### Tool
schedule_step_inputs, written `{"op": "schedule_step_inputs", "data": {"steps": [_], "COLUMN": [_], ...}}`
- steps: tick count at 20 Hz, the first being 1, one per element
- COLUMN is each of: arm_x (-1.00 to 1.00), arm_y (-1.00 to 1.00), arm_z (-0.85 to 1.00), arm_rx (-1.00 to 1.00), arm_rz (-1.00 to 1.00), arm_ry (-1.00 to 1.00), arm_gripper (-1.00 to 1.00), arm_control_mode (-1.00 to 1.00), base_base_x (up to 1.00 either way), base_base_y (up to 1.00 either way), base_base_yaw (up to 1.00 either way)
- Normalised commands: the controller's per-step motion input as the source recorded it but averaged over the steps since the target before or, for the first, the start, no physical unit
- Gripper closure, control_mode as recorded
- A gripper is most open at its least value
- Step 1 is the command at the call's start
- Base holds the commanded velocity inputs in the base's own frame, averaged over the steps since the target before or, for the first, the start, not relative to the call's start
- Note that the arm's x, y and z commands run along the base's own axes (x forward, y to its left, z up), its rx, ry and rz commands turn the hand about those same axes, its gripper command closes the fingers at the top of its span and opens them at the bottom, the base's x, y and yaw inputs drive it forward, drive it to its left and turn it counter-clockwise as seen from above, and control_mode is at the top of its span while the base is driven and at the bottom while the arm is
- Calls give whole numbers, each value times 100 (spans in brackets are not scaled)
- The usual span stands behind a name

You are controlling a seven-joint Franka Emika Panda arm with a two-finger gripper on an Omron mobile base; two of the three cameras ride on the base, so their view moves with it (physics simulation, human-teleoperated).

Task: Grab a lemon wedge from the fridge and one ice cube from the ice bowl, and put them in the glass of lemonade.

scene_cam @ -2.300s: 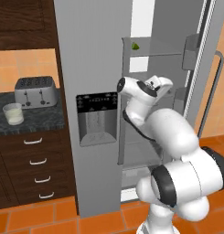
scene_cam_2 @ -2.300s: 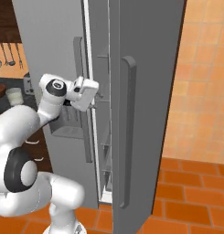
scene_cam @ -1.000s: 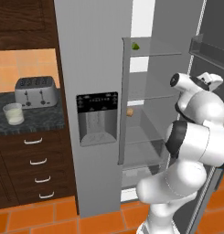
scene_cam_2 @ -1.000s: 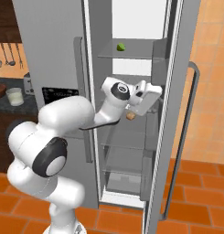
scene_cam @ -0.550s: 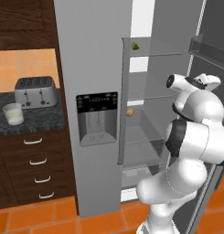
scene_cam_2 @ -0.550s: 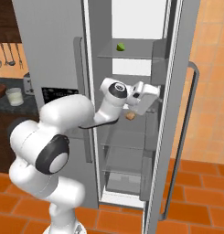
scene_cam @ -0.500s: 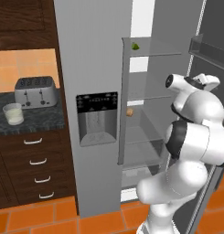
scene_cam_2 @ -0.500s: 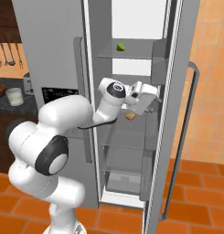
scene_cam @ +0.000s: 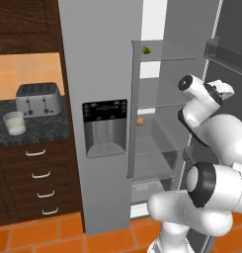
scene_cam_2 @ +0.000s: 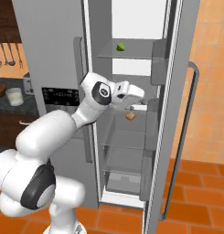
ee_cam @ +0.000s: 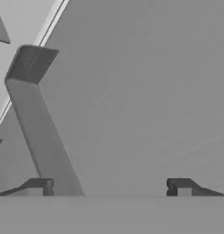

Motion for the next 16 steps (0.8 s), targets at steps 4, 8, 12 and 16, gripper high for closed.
{"op": "schedule_step_inputs", "data": {"steps": [4, 8, 12, 16], "arm_x": [-1, 0, -26, -100], "arm_y": [55, 72, 66, 18], "arm_z": [-8, 0, 2, 46], "arm_rx": [67, 66, 51, 5], "arm_rz": [22, 22, 25, 23], "arm_ry": [-12, -4, 0, 0], "arm_gripper": [-100, -100, -100, -100], "arm_control_mode": [-100, -100, -100, -100], "base_base_x": [0, 0, 0, 0], "base_base_y": [0, 0, 0, 0], "base_base_yaw": [0, 0, 0, 0]}}
